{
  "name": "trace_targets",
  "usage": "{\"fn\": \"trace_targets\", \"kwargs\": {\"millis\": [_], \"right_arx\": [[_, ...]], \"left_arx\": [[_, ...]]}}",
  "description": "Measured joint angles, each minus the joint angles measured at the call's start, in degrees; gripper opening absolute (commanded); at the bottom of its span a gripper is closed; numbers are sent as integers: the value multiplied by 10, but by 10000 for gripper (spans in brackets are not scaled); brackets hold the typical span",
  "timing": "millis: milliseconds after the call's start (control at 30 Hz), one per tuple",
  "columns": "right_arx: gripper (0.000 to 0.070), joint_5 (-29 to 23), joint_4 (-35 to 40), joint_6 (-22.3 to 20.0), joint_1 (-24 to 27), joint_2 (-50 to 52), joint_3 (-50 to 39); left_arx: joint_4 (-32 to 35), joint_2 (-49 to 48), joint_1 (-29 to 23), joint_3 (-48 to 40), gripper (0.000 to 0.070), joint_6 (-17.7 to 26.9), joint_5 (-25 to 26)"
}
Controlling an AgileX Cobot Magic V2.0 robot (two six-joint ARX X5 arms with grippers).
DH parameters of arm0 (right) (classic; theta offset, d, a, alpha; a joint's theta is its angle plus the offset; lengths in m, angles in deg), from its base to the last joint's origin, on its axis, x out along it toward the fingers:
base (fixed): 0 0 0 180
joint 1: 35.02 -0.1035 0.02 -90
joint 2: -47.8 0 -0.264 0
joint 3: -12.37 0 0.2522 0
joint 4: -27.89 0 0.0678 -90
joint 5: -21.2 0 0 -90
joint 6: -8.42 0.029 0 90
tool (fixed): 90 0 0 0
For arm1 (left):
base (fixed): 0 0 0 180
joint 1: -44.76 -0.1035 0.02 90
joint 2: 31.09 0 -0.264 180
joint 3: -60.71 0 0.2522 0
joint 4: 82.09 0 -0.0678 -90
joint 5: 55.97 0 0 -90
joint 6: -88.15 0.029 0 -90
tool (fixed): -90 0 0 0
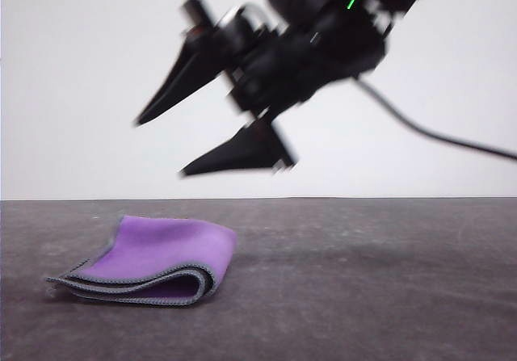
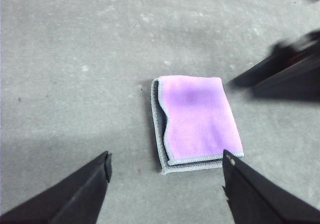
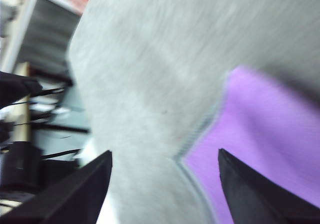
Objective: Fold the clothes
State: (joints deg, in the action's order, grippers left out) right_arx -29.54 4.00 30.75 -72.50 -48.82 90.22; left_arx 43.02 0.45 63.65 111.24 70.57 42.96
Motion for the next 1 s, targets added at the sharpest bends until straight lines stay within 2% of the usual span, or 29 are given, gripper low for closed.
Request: {"fn": "trace_targets", "kwargs": {"millis": [133, 200, 300, 533, 767, 1000], "right_arx": [[410, -69, -114, -95, 20, 53, -5], [409, -78, -131, -128, 36, 84, -24], [410, -80, -133, -153, 70, 146, -63], [410, -149, -132, -179, 155, 317, -182], [410, -245, -124, -181, 165, 460, -286], [411, -259, -122, -181, 165, 483, -318]], "left_arx": [[0, 0, 0, 0, 434, 0, 0], [0, 0, 0, 0, 434, 0, 0], [0, 0, 0, 0, 434, 0, 0], [0, 0, 0, 0, 434, 0, 0], [0, 0, 0, 0, 434, 0, 0], [0, 0, 0, 0, 435, 0, 0]]}}
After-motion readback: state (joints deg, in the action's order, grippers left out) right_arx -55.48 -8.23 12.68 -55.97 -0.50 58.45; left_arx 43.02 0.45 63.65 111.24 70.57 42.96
